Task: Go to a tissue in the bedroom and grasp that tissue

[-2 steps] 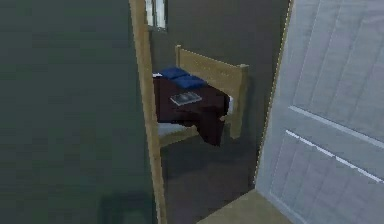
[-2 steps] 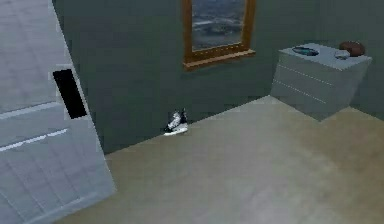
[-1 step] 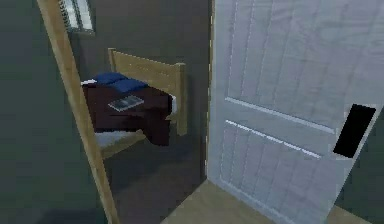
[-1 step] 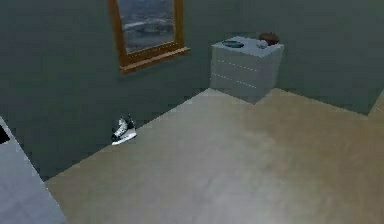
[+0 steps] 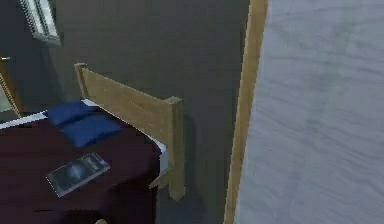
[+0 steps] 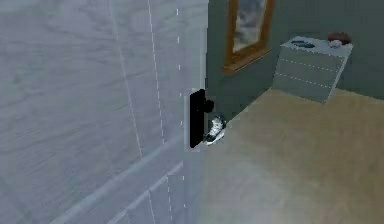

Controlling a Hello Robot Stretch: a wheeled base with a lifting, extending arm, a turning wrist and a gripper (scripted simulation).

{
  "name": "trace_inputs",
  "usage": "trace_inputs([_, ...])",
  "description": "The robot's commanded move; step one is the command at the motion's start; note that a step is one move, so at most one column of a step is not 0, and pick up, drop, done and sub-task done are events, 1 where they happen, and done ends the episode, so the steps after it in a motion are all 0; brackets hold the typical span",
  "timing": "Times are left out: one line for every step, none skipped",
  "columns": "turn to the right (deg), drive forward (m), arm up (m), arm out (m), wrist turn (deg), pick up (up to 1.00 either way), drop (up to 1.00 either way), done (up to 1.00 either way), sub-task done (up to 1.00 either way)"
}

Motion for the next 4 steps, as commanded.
trace_inputs([-45.0,0.0,0.0,0.0,0.0,0.0,0.0,0.0,0.0])
trace_inputs([-27.0,0.0,0.0,0.0,0.0,0.0,0.0,0.0,0.0])
trace_inputs([0.0,0.4,0.0,0.0,0.0,0.0,0.0,0.0,0.0])
trace_inputs([-9.0,0.0,0.0,0.0,0.0,0.0,0.0,0.0,0.0])
